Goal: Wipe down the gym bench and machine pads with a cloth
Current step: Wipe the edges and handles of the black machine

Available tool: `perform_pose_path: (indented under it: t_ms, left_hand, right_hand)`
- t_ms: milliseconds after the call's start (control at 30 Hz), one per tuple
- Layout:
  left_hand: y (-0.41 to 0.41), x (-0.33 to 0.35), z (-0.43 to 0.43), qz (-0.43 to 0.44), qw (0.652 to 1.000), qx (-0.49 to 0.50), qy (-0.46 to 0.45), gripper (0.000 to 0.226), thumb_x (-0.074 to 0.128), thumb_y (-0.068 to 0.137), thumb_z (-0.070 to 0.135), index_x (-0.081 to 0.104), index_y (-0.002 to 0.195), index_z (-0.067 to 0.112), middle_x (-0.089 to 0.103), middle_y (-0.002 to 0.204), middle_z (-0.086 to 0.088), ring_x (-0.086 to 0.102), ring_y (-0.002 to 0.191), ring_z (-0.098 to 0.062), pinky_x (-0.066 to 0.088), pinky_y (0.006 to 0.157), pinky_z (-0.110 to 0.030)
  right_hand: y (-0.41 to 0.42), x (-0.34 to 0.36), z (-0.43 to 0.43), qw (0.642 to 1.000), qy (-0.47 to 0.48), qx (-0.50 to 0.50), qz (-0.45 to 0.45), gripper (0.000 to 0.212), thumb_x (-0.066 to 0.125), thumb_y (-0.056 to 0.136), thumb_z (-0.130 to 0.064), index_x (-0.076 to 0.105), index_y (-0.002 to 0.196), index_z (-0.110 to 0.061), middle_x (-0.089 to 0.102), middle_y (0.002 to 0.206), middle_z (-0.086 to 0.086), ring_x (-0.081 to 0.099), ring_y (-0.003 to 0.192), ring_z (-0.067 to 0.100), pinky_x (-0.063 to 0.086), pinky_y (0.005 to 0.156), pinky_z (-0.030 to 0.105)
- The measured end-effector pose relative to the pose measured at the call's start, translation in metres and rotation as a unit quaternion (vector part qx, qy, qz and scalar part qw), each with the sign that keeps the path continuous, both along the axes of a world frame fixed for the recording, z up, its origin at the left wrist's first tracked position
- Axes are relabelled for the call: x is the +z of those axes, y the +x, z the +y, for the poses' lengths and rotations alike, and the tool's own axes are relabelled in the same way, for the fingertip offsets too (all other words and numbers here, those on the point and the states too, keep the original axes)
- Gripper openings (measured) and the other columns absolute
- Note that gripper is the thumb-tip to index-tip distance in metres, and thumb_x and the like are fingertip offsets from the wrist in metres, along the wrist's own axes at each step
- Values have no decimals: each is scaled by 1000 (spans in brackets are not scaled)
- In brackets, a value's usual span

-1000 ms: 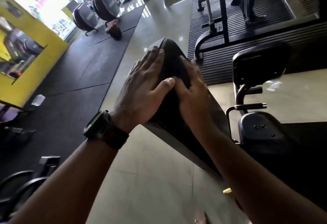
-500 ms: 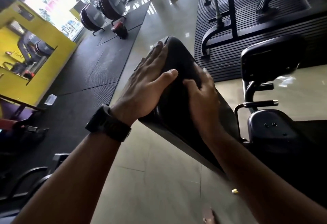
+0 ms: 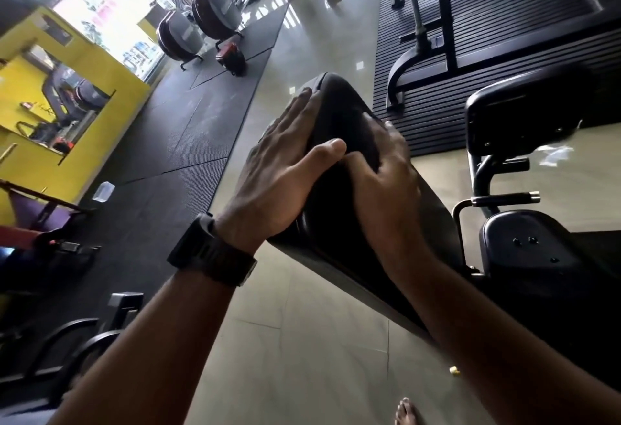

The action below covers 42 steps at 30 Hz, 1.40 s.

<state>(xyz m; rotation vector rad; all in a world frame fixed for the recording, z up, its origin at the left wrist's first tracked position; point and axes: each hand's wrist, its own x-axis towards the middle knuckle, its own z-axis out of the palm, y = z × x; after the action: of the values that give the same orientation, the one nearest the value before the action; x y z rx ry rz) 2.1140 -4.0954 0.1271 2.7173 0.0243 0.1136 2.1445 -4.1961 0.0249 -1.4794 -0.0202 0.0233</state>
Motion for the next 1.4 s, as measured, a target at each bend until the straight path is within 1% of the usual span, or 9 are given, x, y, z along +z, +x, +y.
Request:
perform_pose_path:
  t_ms: [167, 367, 500, 600, 833, 1033, 1167, 1267, 1400]
  left_hand:
    - [5, -1, 0, -15, 1000, 5, -19, 79, 32, 87, 63, 27, 160, 34, 28, 164, 16, 24, 150, 0, 22, 125, -40]
    - [3, 0, -1, -1, 1000, 12, -18, 84, 34, 82, 66, 23, 159, 36, 18, 166, 19, 11, 150, 10, 10, 125, -26]
    - [5, 0, 0, 6, 1000, 26, -7, 86, 32, 81, 68, 22, 160, 37, 16, 167, 20, 10, 150, 10, 11, 127, -30]
    - [4, 0, 0, 6, 1000, 23, -3, 84, 31, 82, 68, 20, 161, 38, 15, 167, 21, 9, 150, 11, 9, 127, -28]
    - [3, -1, -2, 8, 1000, 28, 9, 87, 30, 80, 70, 20, 160, 38, 14, 167, 20, 9, 150, 11, 8, 124, -23]
    - [5, -1, 0, 2, 1000, 17, 15, 85, 30, 83, 68, 20, 161, 36, 16, 167, 19, 12, 151, 6, 13, 127, -36]
    - [2, 0, -2, 3, 1000, 29, 7, 86, 29, 79, 71, 20, 159, 40, 15, 166, 22, 10, 150, 10, 9, 122, -21]
    - [3, 0, 0, 0, 1000, 23, 4, 86, 32, 80, 69, 21, 160, 38, 16, 167, 20, 10, 150, 9, 10, 127, -30]
    - [6, -3, 3, -8, 1000, 13, -9, 83, 35, 84, 66, 23, 160, 37, 19, 166, 20, 13, 150, 8, 15, 127, -38]
  right_hand:
    - [33, 24, 3, 987, -25, 29, -153, 65, 47, 83, -47, 49, 148, -38, 38, 159, -6, 41, 141, 17, 37, 115, 41]
    - [50, 7, 4, 999, -19, -3, 37, 70, 43, 77, -52, 50, 146, -38, 50, 149, -3, 52, 129, 22, 41, 110, 43]
    - [24, 12, 5, 998, 18, 3, -61, 67, 46, 79, -50, 52, 145, -40, 44, 154, -7, 46, 137, 21, 39, 113, 42]
    - [59, 19, 4, 992, -33, 25, -120, 59, 54, 87, -39, 51, 146, -37, 42, 156, -7, 46, 135, 18, 35, 105, 26]
    - [68, 1, 3, 999, -27, 16, 27, 60, 48, 84, -45, 53, 143, -34, 54, 142, 2, 54, 124, 24, 43, 105, 39]
    - [70, 29, 5, 984, -49, 34, -167, 55, 56, 88, -37, 55, 143, -37, 47, 151, -8, 49, 126, 9, 39, 100, 24]
    - [105, 17, 7, 996, -49, 39, -57, 48, 55, 93, -40, 56, 141, -36, 55, 140, -5, 55, 122, 15, 42, 103, 33]
    - [81, 7, 2, 999, -45, 23, 17, 54, 50, 90, -45, 55, 142, -33, 55, 140, 4, 55, 123, 24, 44, 104, 37]
    - [23, 18, 1, 998, 9, -4, -64, 62, 49, 80, -44, 55, 141, -37, 50, 147, -5, 51, 130, 20, 42, 110, 39]
